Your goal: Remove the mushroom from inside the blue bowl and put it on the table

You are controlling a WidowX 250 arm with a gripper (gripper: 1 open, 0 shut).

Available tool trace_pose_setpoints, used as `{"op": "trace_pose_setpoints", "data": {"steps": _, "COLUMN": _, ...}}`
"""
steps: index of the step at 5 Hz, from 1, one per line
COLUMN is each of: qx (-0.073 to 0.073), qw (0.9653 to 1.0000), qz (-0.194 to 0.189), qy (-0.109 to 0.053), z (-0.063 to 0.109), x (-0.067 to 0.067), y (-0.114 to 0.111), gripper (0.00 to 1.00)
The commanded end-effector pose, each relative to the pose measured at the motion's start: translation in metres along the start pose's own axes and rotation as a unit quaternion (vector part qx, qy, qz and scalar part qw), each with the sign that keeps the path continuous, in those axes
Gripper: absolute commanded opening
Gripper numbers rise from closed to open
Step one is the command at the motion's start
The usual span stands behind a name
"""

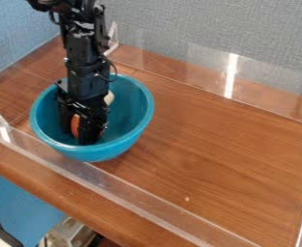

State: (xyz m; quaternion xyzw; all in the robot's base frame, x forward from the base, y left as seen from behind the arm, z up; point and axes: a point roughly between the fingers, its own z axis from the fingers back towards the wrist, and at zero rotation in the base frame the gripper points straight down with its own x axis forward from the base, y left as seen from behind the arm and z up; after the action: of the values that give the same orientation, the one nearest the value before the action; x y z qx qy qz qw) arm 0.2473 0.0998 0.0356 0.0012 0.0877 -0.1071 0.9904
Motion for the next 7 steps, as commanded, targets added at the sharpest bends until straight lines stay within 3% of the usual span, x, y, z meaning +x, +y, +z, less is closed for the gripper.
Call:
{"op": "trace_pose_setpoints", "data": {"steps": 1, "qx": 0.002, "qw": 0.9999, "qz": 0.005, "qy": -0.012, "z": 0.0045, "x": 0.0013, "y": 0.0058, "gripper": 0.0}}
{"op": "trace_pose_setpoints", "data": {"steps": 7, "qx": -0.014, "qw": 0.9997, "qz": -0.002, "qy": -0.017, "z": -0.0032, "x": 0.0067, "y": 0.0062, "gripper": 0.0}}
